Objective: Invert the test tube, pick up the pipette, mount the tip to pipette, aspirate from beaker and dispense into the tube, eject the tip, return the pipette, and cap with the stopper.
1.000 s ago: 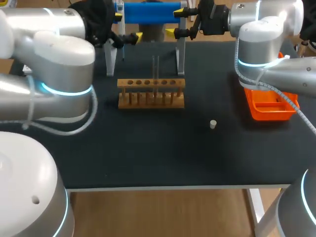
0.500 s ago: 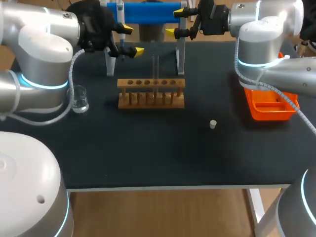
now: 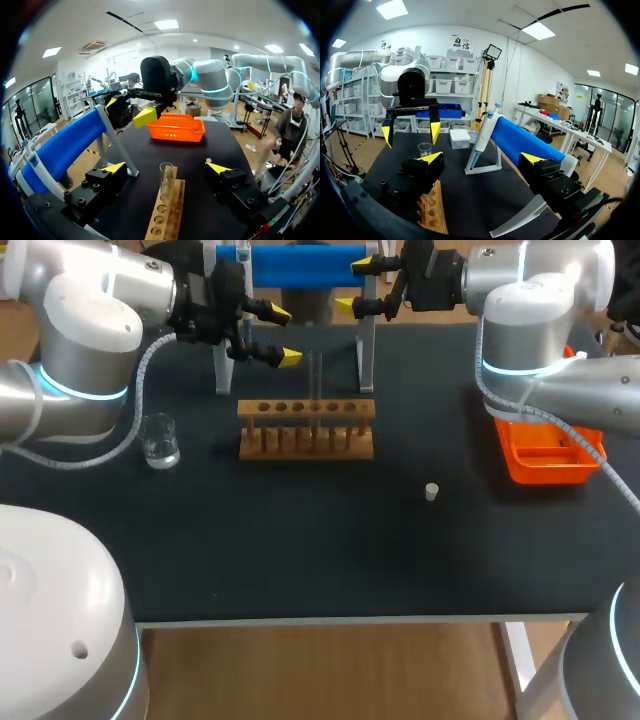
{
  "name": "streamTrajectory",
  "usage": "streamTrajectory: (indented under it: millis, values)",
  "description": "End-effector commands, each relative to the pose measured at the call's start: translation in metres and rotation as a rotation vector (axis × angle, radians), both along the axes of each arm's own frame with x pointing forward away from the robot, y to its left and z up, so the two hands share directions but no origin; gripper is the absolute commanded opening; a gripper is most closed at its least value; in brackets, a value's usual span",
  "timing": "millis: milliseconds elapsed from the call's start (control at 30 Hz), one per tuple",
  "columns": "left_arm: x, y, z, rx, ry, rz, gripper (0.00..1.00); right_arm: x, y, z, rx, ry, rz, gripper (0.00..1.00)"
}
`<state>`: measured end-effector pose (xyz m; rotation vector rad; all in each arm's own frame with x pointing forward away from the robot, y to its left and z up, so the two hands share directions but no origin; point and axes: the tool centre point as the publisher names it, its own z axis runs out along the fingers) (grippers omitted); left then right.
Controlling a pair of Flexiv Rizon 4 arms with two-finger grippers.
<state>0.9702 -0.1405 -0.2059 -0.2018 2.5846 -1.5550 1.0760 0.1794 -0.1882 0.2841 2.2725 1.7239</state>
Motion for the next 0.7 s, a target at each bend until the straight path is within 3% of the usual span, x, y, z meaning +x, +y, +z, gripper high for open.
streamTrajectory:
  millis: [33, 700]
  values:
    - [0.006, -0.009, -0.007, 0.017, 0.026, -0.054, 1.0, -0.001, 0.0, -0.001, 0.002, -0.003, -0.004, 1.0]
    - [0.001, -0.04, -0.04, 0.05, 0.002, 0.02, 1.0, -0.001, 0.0, -0.001, 0.002, -0.003, -0.004, 1.0]
